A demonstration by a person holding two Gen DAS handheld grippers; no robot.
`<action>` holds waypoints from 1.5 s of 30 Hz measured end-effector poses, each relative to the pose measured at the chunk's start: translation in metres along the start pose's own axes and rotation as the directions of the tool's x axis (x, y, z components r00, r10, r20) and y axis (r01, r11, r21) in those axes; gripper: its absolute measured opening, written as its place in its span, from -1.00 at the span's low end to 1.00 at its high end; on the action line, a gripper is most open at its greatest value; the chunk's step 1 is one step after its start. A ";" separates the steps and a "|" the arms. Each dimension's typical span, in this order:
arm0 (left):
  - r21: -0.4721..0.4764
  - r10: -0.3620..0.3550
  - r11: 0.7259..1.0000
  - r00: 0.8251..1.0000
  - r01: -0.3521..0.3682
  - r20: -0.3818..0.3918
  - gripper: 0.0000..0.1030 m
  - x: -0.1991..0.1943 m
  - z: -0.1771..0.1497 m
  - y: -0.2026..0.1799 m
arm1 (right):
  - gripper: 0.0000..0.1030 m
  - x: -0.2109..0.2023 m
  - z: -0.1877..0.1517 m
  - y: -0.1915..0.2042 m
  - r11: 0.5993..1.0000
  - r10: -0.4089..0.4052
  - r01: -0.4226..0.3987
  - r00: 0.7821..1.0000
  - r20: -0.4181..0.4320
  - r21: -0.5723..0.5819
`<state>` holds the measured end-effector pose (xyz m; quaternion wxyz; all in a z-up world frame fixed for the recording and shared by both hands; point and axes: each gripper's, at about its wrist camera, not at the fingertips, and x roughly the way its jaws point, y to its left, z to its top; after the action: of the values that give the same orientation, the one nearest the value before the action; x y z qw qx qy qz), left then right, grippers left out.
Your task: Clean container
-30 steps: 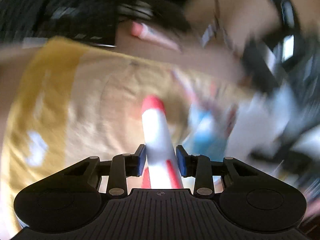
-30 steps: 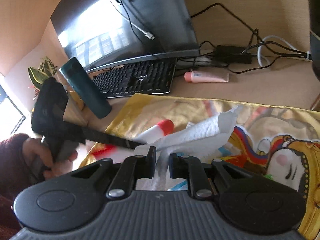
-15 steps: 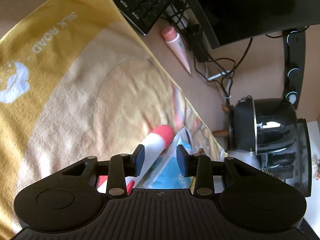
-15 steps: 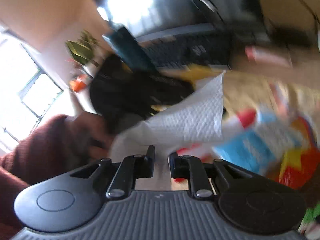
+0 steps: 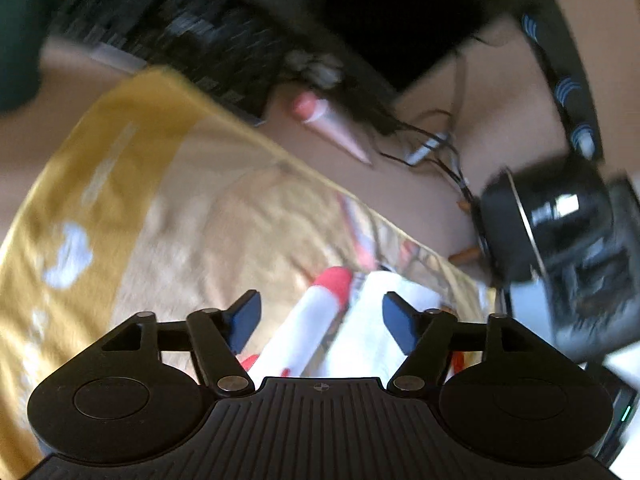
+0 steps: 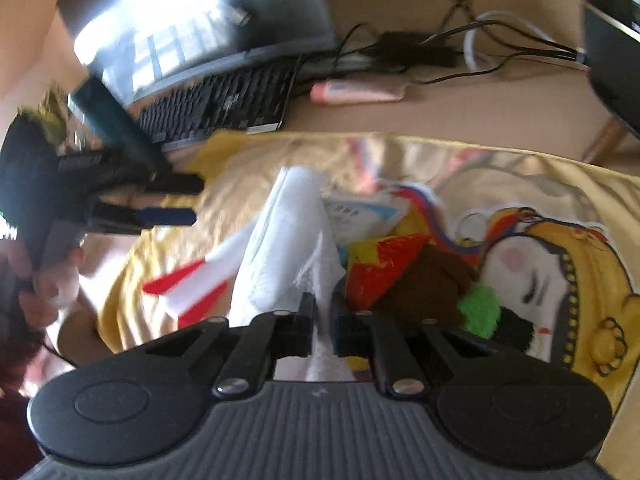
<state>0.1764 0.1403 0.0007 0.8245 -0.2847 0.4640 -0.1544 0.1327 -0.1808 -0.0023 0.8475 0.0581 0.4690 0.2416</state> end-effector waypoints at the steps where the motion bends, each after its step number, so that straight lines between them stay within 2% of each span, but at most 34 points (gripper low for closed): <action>1: 0.051 0.009 0.999 1.000 -0.009 0.006 0.62 -0.001 0.000 -0.010 | -0.84 -0.006 0.001 -0.002 1.000 -0.007 0.007 1.000 0.021 0.006; 3: 0.150 0.026 0.988 1.000 -0.029 0.017 0.75 -0.002 0.000 -0.031 | -0.84 -0.016 0.005 -0.004 1.000 -0.024 0.024 0.998 0.062 0.005; 5: 0.220 0.023 0.975 1.000 -0.023 0.003 0.78 0.002 -0.002 -0.047 | -0.78 -0.024 0.008 -0.006 0.999 -0.045 0.044 0.995 0.090 0.008; 9: 0.254 -0.004 0.967 0.998 0.021 -0.068 0.81 0.008 -0.012 -0.054 | -0.77 -0.028 0.009 0.002 1.000 -0.010 0.011 0.994 0.112 -0.010; 11: 0.233 0.013 0.973 0.997 0.005 -0.076 0.81 0.008 -0.016 -0.044 | -0.77 -0.024 0.006 0.014 0.998 0.052 -0.048 0.995 0.087 -0.041; 14: 0.136 0.029 0.991 0.996 -0.017 -0.084 0.81 0.006 -0.019 -0.016 | -0.77 -0.003 -0.004 0.039 0.983 0.134 -0.133 0.991 -0.002 -0.126; 18: 0.050 0.016 0.999 0.995 -0.011 -0.094 0.82 -0.002 -0.025 0.007 | -0.76 0.026 -0.013 0.078 0.943 0.258 -0.276 0.959 -0.113 -0.187; 19: 0.049 0.014 0.999 0.995 -0.009 -0.097 0.82 -0.004 -0.028 0.008 | -0.73 0.032 -0.013 0.086 0.941 0.246 -0.269 0.961 -0.131 -0.208; 22: 0.045 0.003 0.999 0.994 0.002 -0.105 0.82 -0.008 -0.035 0.011 | -0.61 0.042 -0.018 0.095 0.951 0.081 -0.120 0.986 -0.145 -0.284; 24: 0.034 -0.011 0.999 0.995 0.014 -0.097 0.83 -0.011 -0.040 0.012 | -0.21 0.043 -0.021 0.092 0.947 -0.022 -0.022 0.991 -0.133 -0.321; 25: 0.023 -0.015 1.000 0.996 0.017 -0.092 0.84 -0.011 -0.042 0.013 | -0.07 0.041 -0.022 0.090 0.942 -0.048 0.004 0.991 -0.124 -0.335; 27: 0.002 -0.023 1.000 0.996 0.024 -0.083 0.86 -0.012 -0.045 0.016 | 0.35 0.040 -0.023 0.088 0.933 -0.083 0.039 0.991 -0.109 -0.357; 29: -0.013 -0.025 1.000 0.996 0.024 -0.085 0.87 -0.013 -0.046 0.021 | 0.44 0.045 -0.022 0.090 0.929 -0.090 0.050 0.992 -0.093 -0.367; 32: -0.029 -0.015 1.000 0.996 0.012 -0.092 0.88 -0.013 -0.047 0.028 | 0.41 0.058 -0.021 0.099 0.923 -0.093 0.063 0.994 -0.063 -0.380; 34: -0.037 -0.012 0.999 0.996 0.009 -0.093 0.89 -0.015 -0.046 0.033 | 0.34 0.071 -0.023 0.107 0.899 -0.126 0.102 0.992 -0.029 -0.426; 35: -0.038 -0.012 0.999 0.996 0.008 -0.092 0.89 -0.017 -0.045 0.035 | 0.06 0.075 -0.025 0.109 0.883 -0.148 0.123 0.989 -0.020 -0.452; 36: -0.038 -0.011 0.999 0.996 0.008 -0.089 0.89 -0.018 -0.044 0.036 | -0.46 0.078 -0.028 0.112 0.867 -0.170 0.143 0.985 -0.014 -0.478; 37: -0.035 -0.009 0.999 0.996 0.006 -0.086 0.89 -0.019 -0.043 0.036 | -0.69 0.081 -0.030 0.114 0.849 -0.192 0.163 0.981 -0.006 -0.503; 38: -0.026 -0.008 1.000 0.997 0.006 -0.080 0.89 -0.020 -0.042 0.035 | -0.82 0.076 -0.028 0.110 0.863 -0.164 0.139 0.986 -0.009 -0.486; 41: 0.004 -0.015 1.000 0.997 0.015 -0.076 0.90 -0.020 -0.038 0.029 | -0.82 0.038 -0.012 0.091 0.935 -0.050 0.053 0.999 0.020 -0.350; 45: 0.099 -0.038 0.994 0.995 0.048 -0.097 0.90 -0.008 -0.035 0.005 | -0.81 -0.006 0.009 0.051 0.991 -0.015 0.026 0.997 0.079 -0.134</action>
<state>0.1424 0.1375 -0.0109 0.8113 -0.2445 0.4882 -0.2089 0.1191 -0.1377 0.0238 0.8696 0.0051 0.4187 0.2617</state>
